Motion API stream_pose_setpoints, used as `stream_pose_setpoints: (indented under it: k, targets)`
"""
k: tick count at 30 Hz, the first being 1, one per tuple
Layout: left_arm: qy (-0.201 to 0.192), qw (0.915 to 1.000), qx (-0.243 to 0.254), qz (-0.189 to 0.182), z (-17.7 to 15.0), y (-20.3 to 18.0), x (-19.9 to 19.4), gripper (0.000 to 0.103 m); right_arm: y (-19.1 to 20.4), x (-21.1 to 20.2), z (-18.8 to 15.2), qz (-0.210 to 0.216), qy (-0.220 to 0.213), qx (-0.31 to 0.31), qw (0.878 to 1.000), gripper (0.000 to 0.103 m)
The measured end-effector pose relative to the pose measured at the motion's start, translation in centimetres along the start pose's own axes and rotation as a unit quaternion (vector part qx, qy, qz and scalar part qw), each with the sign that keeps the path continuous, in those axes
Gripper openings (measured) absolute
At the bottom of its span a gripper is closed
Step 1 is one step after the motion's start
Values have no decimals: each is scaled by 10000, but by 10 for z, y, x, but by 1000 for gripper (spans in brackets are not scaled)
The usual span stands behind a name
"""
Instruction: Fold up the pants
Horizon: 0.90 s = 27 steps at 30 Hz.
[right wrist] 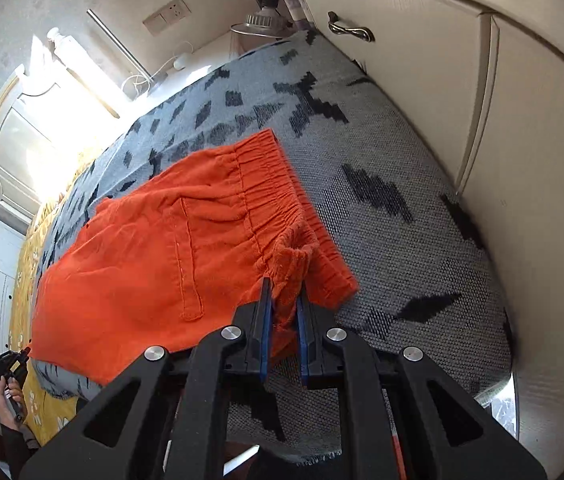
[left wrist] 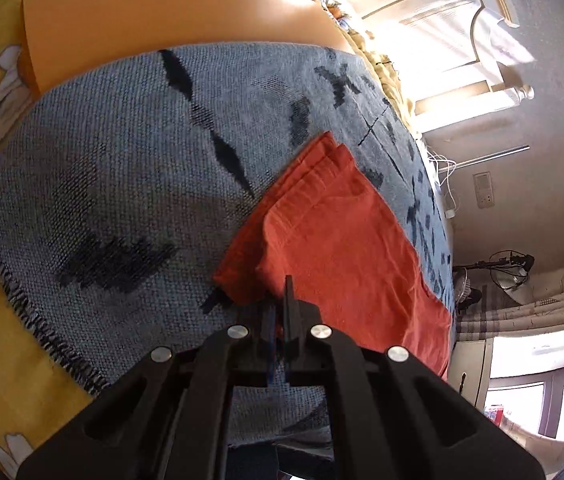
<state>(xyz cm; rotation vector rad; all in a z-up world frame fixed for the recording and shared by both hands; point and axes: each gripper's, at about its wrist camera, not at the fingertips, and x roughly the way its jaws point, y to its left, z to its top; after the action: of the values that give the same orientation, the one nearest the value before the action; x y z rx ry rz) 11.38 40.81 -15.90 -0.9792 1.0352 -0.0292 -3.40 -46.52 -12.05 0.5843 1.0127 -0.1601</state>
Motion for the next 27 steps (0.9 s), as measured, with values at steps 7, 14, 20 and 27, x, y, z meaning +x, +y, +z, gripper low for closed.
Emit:
stream_pose_setpoints:
  k: [7,14,20,27]
  targets:
    - [74,10000,-4,42,1,5,9,2,1,7,1,-110,31,-60,9999,11]
    - [-20,9999,123,34,-3,2,9,6,7,5,3,-214,-54,-281,9994,11]
    - [-456,9960,595,484,5,-11,-20,52,6,11,0,-549,-12,-461,9974,16]
    - [-533,9729,2210,412,48,-85,2,51,28,0,0,-1921,-473,-992,9752,44]
